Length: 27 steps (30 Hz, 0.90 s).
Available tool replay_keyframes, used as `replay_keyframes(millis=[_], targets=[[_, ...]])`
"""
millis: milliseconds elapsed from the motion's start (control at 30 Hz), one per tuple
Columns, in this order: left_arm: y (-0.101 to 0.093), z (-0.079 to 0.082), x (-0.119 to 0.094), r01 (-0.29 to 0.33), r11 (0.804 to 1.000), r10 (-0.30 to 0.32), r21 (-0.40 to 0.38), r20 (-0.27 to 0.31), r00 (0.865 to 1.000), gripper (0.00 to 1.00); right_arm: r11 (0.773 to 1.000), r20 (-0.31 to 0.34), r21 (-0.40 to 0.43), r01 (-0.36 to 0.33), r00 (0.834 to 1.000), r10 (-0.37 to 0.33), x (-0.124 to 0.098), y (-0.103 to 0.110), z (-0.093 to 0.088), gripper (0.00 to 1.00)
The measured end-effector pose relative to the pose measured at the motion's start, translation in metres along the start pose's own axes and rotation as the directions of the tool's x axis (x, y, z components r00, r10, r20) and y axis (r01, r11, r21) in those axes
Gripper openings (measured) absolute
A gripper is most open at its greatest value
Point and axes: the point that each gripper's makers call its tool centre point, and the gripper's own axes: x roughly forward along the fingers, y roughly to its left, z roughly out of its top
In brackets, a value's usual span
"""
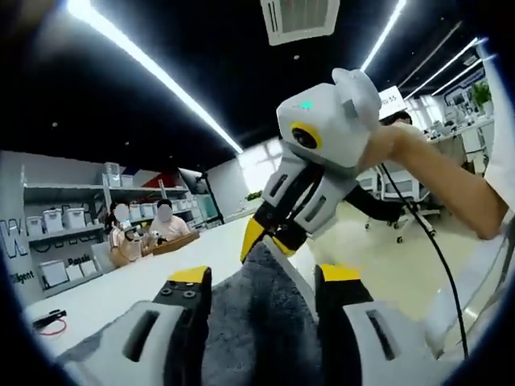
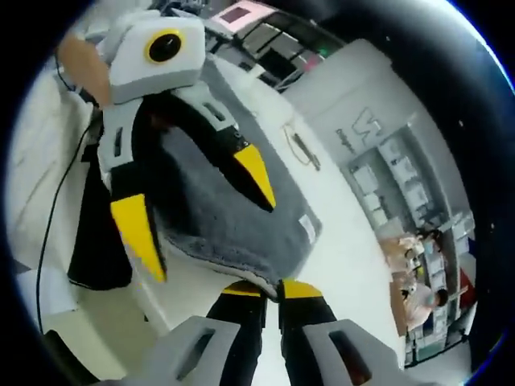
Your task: Open the folded towel by lifting each exposed corner and separating the folded layers until the towel lies flat within the target outline without major curled edges
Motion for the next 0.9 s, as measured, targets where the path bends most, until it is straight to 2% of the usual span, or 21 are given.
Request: replay_keyframes(millis=[33,67,100,133,167,267,400,467,533,667,833,900], targets=[[-0.002,-0.005,0.001,0.01,1.0,-0.01,-0.006,-0.026,1.0,0.66,1.0,-0.006,0.0,0.0,1.0,0.0,0.0,0.001,0.0,0.0],[-0.005,-0.015,0.003,0.02,1.0,-0.019,0.009,-0.083,0.996,0.65,1.0,-0.007,-0.001,0.002,1.0,-0.002,0.0,0.002,0.002,0.0],[-0.006,-0.019,0.003,0.031,0.999,-0.028,0.025,-0.106,0.994,0.62,1.0,0.002,-0.004,-0.006,1.0,0.006,-0.001,0.004,0.006,0.0],[-0.008,-0.019,0.004,0.038,0.999,-0.036,0.018,-0.103,0.994,0.58,1.0,0.01,-0.005,-0.012,1.0,0.012,-0.001,0.006,0.008,0.0],[-0.009,-0.017,0.004,0.047,0.999,-0.048,-0.005,-0.094,0.994,0.49,1.0,0.013,-0.006,-0.012,1.0,0.012,0.0,0.007,0.01,0.0],[-0.009,-0.017,0.003,0.05,0.999,-0.051,-0.008,-0.093,0.994,0.26,1.0,0.014,-0.007,-0.011,1.0,0.012,0.0,0.008,0.01,0.0],[-0.002,-0.016,0.001,0.036,0.999,-0.035,0.007,-0.087,0.996,0.27,1.0,-0.001,-0.02,-0.002,1.0,0.002,0.003,0.006,0.011,0.0],[-0.001,-0.016,0.002,0.031,1.0,-0.031,0.001,-0.084,0.996,0.19,1.0,-0.002,-0.019,-0.002,1.0,0.002,0.003,0.006,0.01,0.0],[-0.001,-0.017,0.003,0.033,0.999,-0.032,0.001,-0.09,0.995,0.03,1.0,0.001,-0.02,-0.002,1.0,0.002,0.002,0.006,0.011,0.0],[-0.004,-0.02,0.003,0.055,0.998,-0.052,0.027,-0.101,0.994,0.02,1.0,0.005,-0.008,0.006,1.0,-0.006,0.0,0.004,0.013,0.0],[-0.001,-0.021,0.004,0.06,0.998,-0.058,0.015,-0.096,0.994,0.02,1.0,-0.004,-0.023,0.016,1.0,-0.016,-0.002,0.004,0.014,0.0],[0.003,-0.019,0.003,0.055,0.998,-0.056,-0.02,-0.084,0.995,0.02,1.0,0.0,-0.021,0.017,1.0,-0.017,-0.002,0.003,0.014,0.0]])
